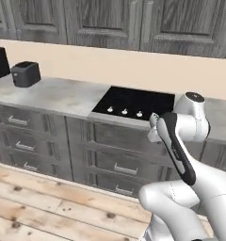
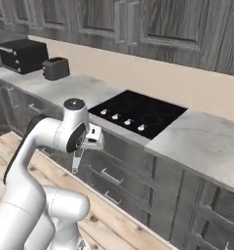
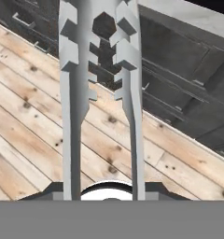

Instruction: Pick up the tongs from the counter and place them near the plate next to the oven.

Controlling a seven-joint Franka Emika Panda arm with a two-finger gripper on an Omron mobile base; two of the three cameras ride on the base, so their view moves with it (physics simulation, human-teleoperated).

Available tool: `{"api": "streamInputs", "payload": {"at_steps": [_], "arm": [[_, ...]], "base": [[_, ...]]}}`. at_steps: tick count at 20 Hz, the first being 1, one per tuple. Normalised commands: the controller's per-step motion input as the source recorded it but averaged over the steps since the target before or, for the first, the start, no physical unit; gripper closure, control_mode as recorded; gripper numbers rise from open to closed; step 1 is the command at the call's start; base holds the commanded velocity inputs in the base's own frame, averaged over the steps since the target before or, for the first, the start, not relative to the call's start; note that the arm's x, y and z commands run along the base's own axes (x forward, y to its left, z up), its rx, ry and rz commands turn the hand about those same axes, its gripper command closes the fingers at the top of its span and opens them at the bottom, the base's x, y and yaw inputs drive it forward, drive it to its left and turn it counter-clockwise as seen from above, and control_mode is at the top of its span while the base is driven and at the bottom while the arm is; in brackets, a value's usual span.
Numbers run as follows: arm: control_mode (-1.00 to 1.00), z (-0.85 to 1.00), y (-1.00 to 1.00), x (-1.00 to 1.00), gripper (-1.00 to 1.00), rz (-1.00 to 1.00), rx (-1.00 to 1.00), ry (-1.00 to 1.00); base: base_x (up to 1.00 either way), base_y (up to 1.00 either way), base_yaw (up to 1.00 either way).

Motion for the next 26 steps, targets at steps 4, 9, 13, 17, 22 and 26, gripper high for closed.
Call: {"api": "streamInputs", "payload": {"at_steps": [4, 9, 13, 17, 22, 26], "arm": [[1.00, 0.00, 0.00, 0.00, 1.00, 0.00, 0.00, 0.00], [1.00, 0.00, 0.00, 0.00, 1.00, 0.00, 0.00, 0.00], [1.00, 0.00, 0.00, 0.00, 1.00, 0.00, 0.00, 0.00], [1.00, 0.00, 0.00, 0.00, 1.00, 0.00, 0.00, 0.00], [1.00, 0.00, 0.00, 0.00, 1.00, 0.00, 0.00, 0.00], [1.00, 0.00, 0.00, 0.00, 1.00, 0.00, 0.00, 0.00]], "base": [[-0.38, -0.04, -0.58], [-0.27, -0.09, -0.53], [-0.20, -0.23, -0.45], [-0.08, -0.51, -0.32], [0.00, -0.63, -0.21], [0.00, -0.63, -0.15]]}}
